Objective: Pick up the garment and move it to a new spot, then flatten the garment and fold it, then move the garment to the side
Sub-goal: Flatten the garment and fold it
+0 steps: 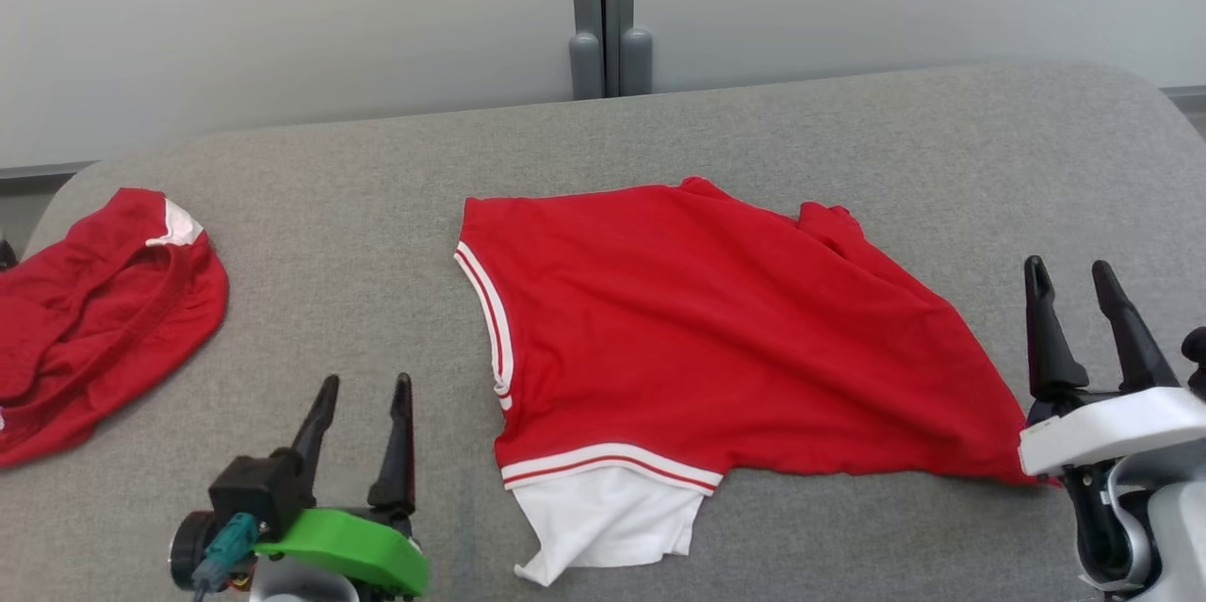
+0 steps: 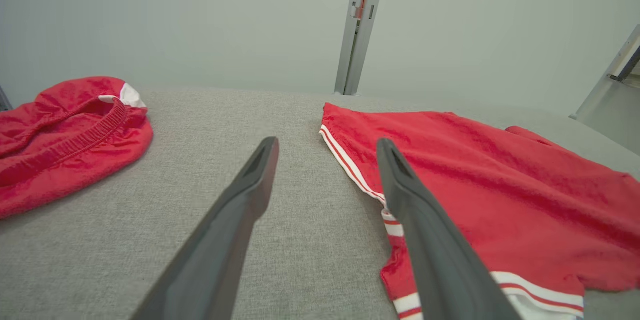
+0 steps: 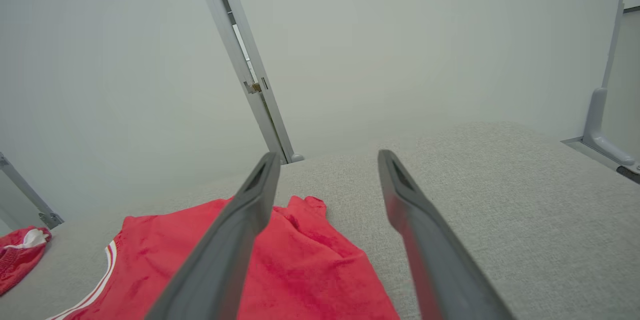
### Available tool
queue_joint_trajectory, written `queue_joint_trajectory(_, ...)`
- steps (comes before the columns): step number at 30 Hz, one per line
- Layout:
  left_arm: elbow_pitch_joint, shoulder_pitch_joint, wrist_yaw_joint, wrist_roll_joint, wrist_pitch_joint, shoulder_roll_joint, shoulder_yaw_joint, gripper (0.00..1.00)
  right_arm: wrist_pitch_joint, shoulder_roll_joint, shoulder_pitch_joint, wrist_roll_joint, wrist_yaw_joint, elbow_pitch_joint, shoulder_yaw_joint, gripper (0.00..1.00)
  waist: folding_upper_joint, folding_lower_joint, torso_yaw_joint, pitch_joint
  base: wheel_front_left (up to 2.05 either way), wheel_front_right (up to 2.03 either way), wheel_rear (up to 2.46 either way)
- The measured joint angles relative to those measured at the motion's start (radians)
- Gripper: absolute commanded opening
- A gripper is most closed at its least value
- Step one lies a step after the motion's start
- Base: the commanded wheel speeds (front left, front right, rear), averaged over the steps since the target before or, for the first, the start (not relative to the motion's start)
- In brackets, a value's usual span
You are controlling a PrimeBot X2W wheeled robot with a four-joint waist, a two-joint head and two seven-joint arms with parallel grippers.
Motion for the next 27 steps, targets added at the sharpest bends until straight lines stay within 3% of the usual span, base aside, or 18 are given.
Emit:
queue_joint_trajectory(6, 0.043, -0.030, -0.019, -0.028, 0.098, -0.028, -0.050, 1.00, -0.066, 0.058, 0.003, -0.039, 0.000, 0.047, 0.033, 1.00, 0.0000, 0.0000, 0.012, 0.006, 0.00, 0.00, 0.00)
queue_joint_trajectory(16, 0.153, -0.160, -0.031, -0.108, 0.423, -0.051, -0.123, 1.00, -0.095, 0.048, -0.040, -0.047, 0.000, 0.111, 0.084, 1.00, 0.0000, 0.0000, -0.020, 0.025, 0.00, 0.00, 0.00)
queue_joint_trajectory(24, 0.287, -0.235, 0.012, -0.171, 0.475, -0.068, -0.095, 1.00, -0.106, 0.047, -0.060, -0.036, 0.000, 0.145, 0.112, 1.00, 0.0000, 0.0000, -0.066, 0.041, 0.00, 0.00, 0.00)
queue_joint_trajectory(25, 0.309, -0.243, 0.016, -0.171, 0.472, -0.068, -0.095, 0.92, -0.106, 0.048, -0.064, -0.033, 0.000, 0.149, 0.115, 1.00, 0.0000, 0.0000, -0.071, 0.043, 0.00, 0.00, 0.00)
queue_joint_trajectory(26, 0.324, -0.250, 0.015, -0.172, 0.470, -0.069, -0.094, 0.62, -0.107, 0.049, -0.067, -0.030, 0.000, 0.151, 0.118, 1.00, 0.0000, 0.0000, -0.075, 0.045, 0.00, 0.00, 0.00)
queue_joint_trajectory(27, 0.342, -0.260, 0.005, -0.183, 0.470, -0.071, -0.092, 0.41, -0.107, 0.050, -0.069, -0.028, 0.000, 0.154, 0.121, 1.00, 0.0000, 0.0000, -0.078, 0.047, 0.00, 0.00, 0.00)
